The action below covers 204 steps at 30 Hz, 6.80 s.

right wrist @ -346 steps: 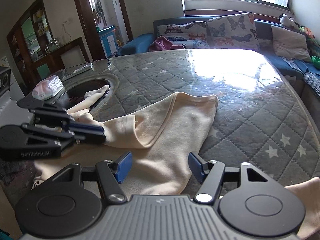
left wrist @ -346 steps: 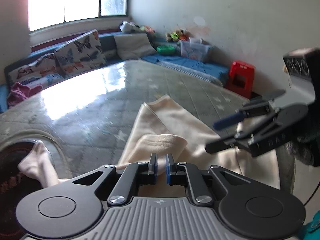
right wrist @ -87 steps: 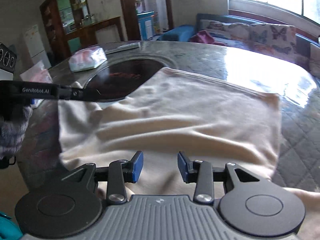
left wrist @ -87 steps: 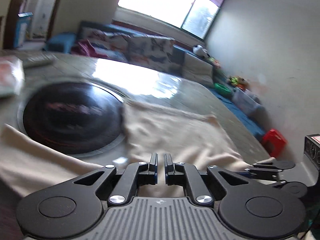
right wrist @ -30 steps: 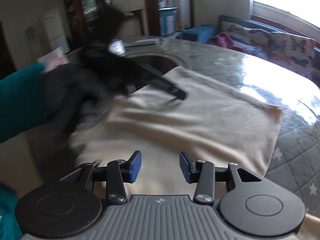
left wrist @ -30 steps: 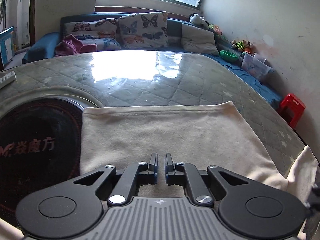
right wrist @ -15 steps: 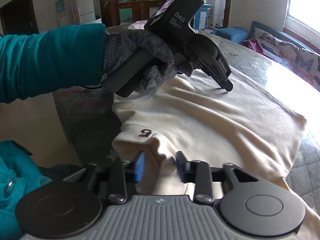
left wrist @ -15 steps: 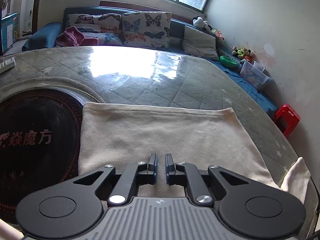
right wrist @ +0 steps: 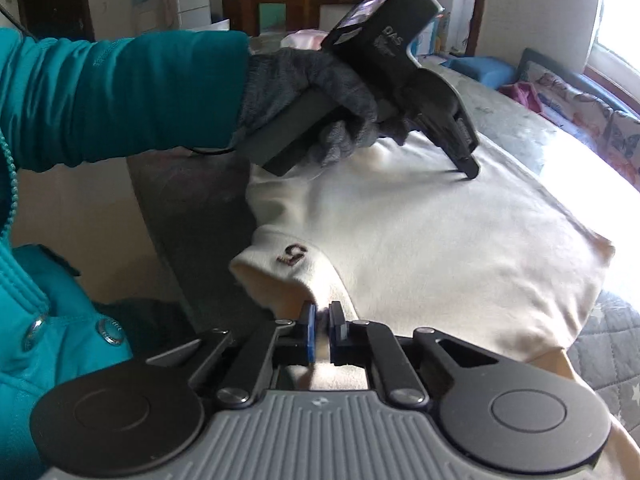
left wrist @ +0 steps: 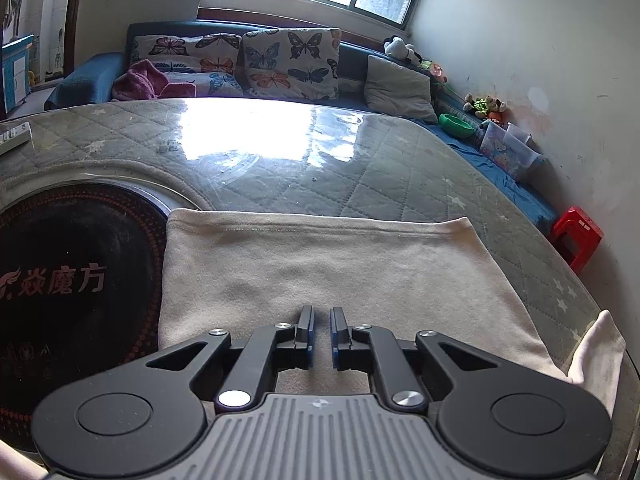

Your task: Fold clothes

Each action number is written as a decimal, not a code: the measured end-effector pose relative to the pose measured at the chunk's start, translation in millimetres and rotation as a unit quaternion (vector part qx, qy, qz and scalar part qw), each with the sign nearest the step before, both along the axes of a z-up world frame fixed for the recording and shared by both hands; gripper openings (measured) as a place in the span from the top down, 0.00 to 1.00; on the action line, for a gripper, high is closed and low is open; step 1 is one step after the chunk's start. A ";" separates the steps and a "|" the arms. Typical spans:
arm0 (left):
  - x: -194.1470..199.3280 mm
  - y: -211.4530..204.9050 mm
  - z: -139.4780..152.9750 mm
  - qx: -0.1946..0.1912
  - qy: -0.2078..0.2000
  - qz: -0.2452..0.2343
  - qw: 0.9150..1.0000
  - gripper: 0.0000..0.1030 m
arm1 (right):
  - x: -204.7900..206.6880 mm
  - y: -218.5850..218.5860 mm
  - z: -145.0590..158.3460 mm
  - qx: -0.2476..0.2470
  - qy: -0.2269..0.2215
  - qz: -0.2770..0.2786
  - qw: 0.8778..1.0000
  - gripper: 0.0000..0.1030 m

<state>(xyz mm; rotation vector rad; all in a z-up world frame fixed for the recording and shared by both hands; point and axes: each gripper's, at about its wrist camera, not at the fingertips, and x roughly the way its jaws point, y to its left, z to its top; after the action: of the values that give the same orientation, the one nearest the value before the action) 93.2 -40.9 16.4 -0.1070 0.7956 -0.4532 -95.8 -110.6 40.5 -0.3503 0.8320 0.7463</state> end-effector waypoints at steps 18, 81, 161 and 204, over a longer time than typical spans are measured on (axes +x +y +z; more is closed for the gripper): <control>-104.0 8.6 13.7 0.029 -0.057 -0.060 0.996 0.86 | 20.8 -63.4 -4.5 0.032 0.019 -0.161 0.986 0.77; -148.3 -38.3 23.0 -0.007 -0.088 -0.080 0.993 0.07 | -22.2 -213.4 -16.2 0.045 -0.064 -0.477 0.875 0.09; -165.1 57.1 26.1 0.022 -0.127 0.026 0.991 0.02 | 55.4 -0.8 95.7 0.066 -0.177 -0.199 0.962 0.96; -144.2 17.8 1.2 0.015 -0.078 -0.027 0.996 0.34 | 53.7 -97.6 -28.6 -0.036 -0.131 -0.359 0.923 0.00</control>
<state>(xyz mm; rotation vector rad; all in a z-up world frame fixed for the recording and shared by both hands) -51.0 -23.1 17.7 -0.0227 0.6517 -0.4940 -42.1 -208.2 11.9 -0.1790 0.6645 -0.0210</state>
